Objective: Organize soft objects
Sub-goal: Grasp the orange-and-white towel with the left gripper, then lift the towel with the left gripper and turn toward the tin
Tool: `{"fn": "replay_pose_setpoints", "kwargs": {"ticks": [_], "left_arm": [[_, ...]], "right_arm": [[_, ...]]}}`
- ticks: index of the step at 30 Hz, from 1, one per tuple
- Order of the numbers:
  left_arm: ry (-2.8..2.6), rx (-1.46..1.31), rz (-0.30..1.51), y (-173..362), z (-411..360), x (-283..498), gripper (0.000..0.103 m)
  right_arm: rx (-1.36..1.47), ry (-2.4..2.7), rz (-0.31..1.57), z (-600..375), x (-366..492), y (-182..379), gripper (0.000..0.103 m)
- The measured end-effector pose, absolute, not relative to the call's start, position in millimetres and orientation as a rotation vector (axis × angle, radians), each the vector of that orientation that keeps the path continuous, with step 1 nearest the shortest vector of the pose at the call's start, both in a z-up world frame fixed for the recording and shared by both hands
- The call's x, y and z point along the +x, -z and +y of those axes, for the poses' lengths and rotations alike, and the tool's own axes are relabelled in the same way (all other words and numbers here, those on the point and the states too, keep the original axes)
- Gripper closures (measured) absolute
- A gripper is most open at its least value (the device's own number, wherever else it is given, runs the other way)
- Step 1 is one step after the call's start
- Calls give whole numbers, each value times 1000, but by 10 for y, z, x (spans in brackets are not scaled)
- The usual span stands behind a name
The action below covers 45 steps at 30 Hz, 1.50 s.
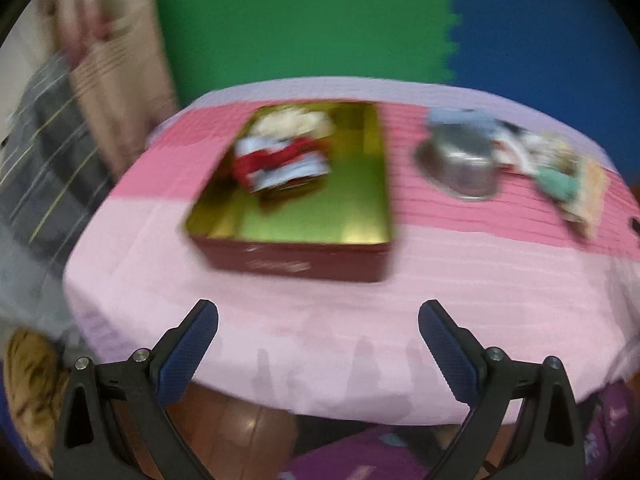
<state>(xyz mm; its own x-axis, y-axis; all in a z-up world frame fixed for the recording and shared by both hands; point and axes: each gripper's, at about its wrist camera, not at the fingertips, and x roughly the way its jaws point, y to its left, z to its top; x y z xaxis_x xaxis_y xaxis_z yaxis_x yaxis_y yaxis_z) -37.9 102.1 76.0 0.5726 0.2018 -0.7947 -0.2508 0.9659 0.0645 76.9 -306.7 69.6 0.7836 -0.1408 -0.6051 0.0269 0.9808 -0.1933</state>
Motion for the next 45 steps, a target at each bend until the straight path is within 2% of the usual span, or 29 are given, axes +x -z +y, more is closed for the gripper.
{"fn": "replay_pose_setpoints", "kwargs": {"ticks": [5,14,19,26,29,32,33,35,36,39,45], "left_arm": [[-12,5,923,-899,420,-47,4],[355,182,860,-1026,-804,909,4],[490,205,849,-945,-1214,1393,6],[532,249,956,-694,-1513,1846,7],[556,260,975,-645,-1589,1925,14],[595,267,1019,-552,-1691,1986,31],[600,275,1038,-508,-1725,2003,38],[599,269,1081,-423,-1755,2038,68],[601,246,1091,-403,-1745,2040,76],[603,128,1037,-527,-1616,1893,82],[605,-125,959,-845,-1114,1218,82]], "right_arm": [[-80,189,730,-3594,840,-459,39],[-40,116,742,-3587,897,-366,39],[12,78,724,-3631,867,-381,39],[33,44,699,-3633,844,-402,39],[46,40,697,-3645,845,-401,39],[60,34,702,-3658,861,-394,39],[66,33,703,-3663,869,-391,39],[73,30,703,-3673,882,-384,39],[75,30,703,-3675,882,-383,39],[79,29,704,-3682,886,-380,39],[77,31,722,-3678,915,-359,39]]}}
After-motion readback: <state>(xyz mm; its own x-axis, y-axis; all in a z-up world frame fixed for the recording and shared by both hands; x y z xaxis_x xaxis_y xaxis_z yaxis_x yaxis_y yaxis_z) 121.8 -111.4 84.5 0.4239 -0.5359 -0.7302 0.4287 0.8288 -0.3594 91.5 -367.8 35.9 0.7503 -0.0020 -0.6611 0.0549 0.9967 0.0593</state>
